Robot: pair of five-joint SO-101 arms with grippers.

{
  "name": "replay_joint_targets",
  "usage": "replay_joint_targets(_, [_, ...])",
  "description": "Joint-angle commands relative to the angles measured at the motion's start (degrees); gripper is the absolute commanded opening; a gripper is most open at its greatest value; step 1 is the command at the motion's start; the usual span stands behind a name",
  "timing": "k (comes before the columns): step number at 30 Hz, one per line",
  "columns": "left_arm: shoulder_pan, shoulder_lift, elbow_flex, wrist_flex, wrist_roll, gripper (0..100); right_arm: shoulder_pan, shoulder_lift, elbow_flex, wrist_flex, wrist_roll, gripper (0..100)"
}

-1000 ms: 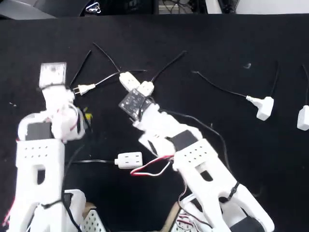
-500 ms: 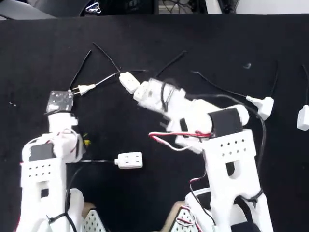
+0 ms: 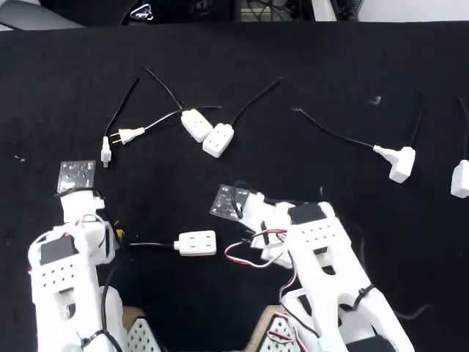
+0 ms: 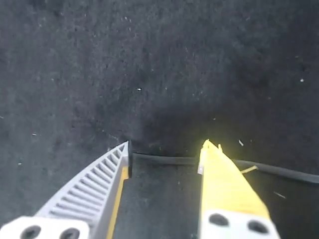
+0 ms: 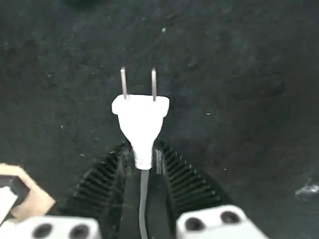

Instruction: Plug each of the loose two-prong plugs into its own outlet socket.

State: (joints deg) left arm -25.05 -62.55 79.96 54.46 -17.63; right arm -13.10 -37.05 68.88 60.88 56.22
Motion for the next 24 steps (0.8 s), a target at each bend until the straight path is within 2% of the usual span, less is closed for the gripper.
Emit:
replay_joint_targets(1, [-0.7,-1.6,2.2,-4.2,0.7,23,0.8,-1.5,0.5,-0.2,-2.2,16.9])
replay_joint_targets(3, [-0.7,-1.9,3.8,-5.8,0.7,23,0.8,-1.5,0.7,0.2,-1.1,22.1])
replay_joint_targets(10, [-0.6,-2.1,4.3,-6.2,0.9,23,1.0,-1.3,1.2,1.0,1.9,19.8])
replay_joint_targets(19, [-0.6,-2.1,4.4,-6.1,0.8,23,1.1,-1.4,7.8,-13.0,2.7,19.6])
replay_joint_targets(21, [-0.6,-2.1,4.4,-6.0,0.8,23,1.1,-1.4,7.8,-12.9,2.7,15.2])
replay_joint_targets(24, [-0.6,-2.1,4.4,-5.9,0.8,23,1.8,-1.5,7.6,-11.5,2.5,0.5])
